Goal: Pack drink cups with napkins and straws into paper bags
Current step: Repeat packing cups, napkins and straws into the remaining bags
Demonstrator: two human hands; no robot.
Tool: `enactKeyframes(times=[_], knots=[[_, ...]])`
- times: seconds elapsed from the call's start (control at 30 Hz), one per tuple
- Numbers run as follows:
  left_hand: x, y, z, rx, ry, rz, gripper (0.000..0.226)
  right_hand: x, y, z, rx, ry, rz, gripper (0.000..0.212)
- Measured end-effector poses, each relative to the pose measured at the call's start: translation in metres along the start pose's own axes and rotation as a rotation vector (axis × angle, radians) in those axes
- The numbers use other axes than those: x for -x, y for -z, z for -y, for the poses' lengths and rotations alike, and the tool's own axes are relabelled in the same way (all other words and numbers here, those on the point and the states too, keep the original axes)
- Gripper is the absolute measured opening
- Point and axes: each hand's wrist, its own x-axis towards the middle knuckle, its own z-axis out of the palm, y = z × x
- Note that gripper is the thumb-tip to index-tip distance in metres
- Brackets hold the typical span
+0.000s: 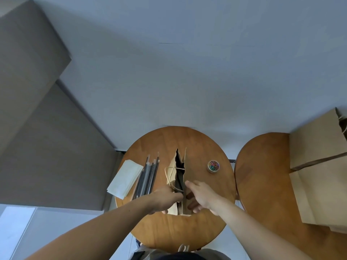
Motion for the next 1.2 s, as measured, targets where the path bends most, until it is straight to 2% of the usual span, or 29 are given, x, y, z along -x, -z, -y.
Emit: enactKeyframes(times=[0.1,0.17,0.27,0.33,0.4,0.47,0.53,0.63,0.67,0.77,0.83,0.93,1.1,1.2], knots=[[0.0,-0.005,-0.001,0.1,-0.034,0.01,0.047,-0.002,-0.005,0.001,0.027,0.072,0.013,0.025],[-0.004,-0.008,-0.002,0.079,-0.039,-0.091,0.047,-0.003,-0.008,0.002,0.065,0.113,0.02,0.03],[-0.011,-0.008,-0.006,-0.176,0.019,-0.341,0.031,-0.004,-0.006,0.003,0.162,0.154,0.056,0.043],[-0.014,-0.005,-0.01,-0.298,0.048,-0.414,0.016,-0.007,0.002,0.002,0.305,0.241,0.03,0.043],[-0.015,-0.002,-0.012,-0.361,0.038,-0.406,0.017,-0.008,0.013,0.0,0.5,0.388,-0.147,0.037],[-0.015,0.002,-0.012,-0.413,0.027,-0.381,0.024,-0.007,0.025,-0.001,0.67,0.588,-0.454,0.032],[-0.014,0.008,-0.01,-0.455,0.018,-0.361,0.023,-0.008,0.035,-0.002,0.815,0.759,-0.617,0.044],[-0.01,0.015,-0.011,-0.526,-0.009,-0.305,0.025,-0.009,0.047,0.001,1.049,0.859,-0.582,0.064],[-0.009,0.017,-0.013,-0.563,-0.028,-0.272,0.026,-0.01,0.05,0.003,1.112,0.887,-0.556,0.06],[-0.006,0.02,-0.018,-0.667,-0.076,-0.209,0.027,-0.012,0.049,0.006,1.185,0.918,-0.441,0.023],[-0.007,0.019,-0.018,-0.668,-0.102,-0.269,0.019,-0.012,0.047,0.005,1.127,0.808,-0.359,0.026],[-0.008,0.011,-0.018,-0.582,-0.138,-0.426,0.012,-0.012,0.049,0.001,0.996,0.734,-0.347,0.027],[-0.016,0.003,-0.013,-0.585,-0.12,-0.533,0.033,-0.015,0.054,0.0,0.876,0.69,-0.275,0.023],[-0.019,0.005,-0.011,-0.563,-0.133,-0.542,0.041,-0.019,0.056,0.001,0.844,0.652,-0.232,0.023]])
